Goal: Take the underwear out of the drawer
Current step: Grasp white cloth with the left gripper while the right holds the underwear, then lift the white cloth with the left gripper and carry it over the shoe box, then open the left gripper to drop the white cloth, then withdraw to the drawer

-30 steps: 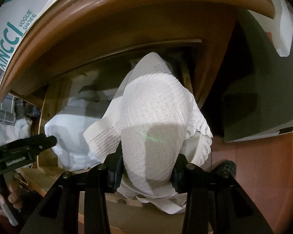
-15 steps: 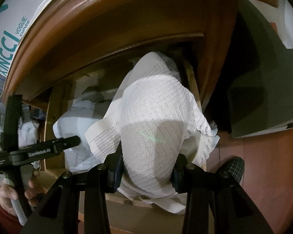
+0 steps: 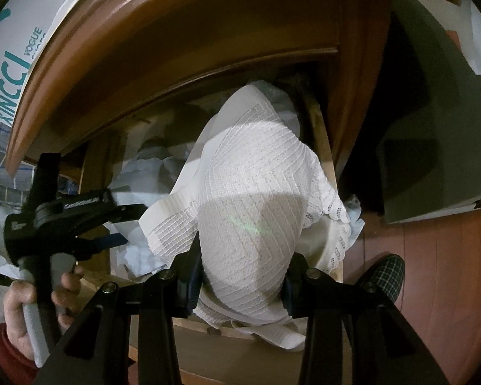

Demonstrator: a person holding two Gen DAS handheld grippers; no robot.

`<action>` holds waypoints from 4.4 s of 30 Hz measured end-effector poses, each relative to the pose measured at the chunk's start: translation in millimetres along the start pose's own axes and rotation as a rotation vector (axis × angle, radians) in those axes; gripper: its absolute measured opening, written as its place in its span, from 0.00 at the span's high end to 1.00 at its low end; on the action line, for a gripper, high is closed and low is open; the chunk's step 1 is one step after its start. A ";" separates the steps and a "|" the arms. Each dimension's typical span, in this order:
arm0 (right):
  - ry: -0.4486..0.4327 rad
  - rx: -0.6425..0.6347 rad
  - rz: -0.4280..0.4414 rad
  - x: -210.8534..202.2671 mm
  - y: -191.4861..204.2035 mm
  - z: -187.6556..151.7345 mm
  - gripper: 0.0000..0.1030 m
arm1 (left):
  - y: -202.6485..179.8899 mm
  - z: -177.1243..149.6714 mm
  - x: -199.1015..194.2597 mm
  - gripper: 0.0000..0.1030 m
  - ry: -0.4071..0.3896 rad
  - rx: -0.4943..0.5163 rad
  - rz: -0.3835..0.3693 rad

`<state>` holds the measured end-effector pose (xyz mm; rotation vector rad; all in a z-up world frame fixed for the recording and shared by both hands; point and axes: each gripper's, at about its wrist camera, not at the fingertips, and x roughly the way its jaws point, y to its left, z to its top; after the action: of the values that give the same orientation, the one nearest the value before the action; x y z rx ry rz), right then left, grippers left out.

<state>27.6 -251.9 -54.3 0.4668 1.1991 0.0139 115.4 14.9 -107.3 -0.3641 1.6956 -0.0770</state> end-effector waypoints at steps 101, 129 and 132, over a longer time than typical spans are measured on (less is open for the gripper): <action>0.045 -0.129 -0.139 22.0 22.6 -5.4 0.61 | -181.3 32.3 -338.0 0.88 -0.605 0.631 0.090; 0.054 -0.132 -0.145 24.6 21.9 -5.9 0.61 | -159.2 -10.1 -340.9 0.47 -0.772 0.623 0.141; 0.055 -0.134 -0.147 25.3 22.0 -6.2 0.61 | -142.7 -33.5 -340.7 0.46 -0.800 0.643 0.147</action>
<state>36.7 -223.4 -70.7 0.2620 1.2748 -0.0191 149.1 -29.3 259.5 0.2054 0.8303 -0.3142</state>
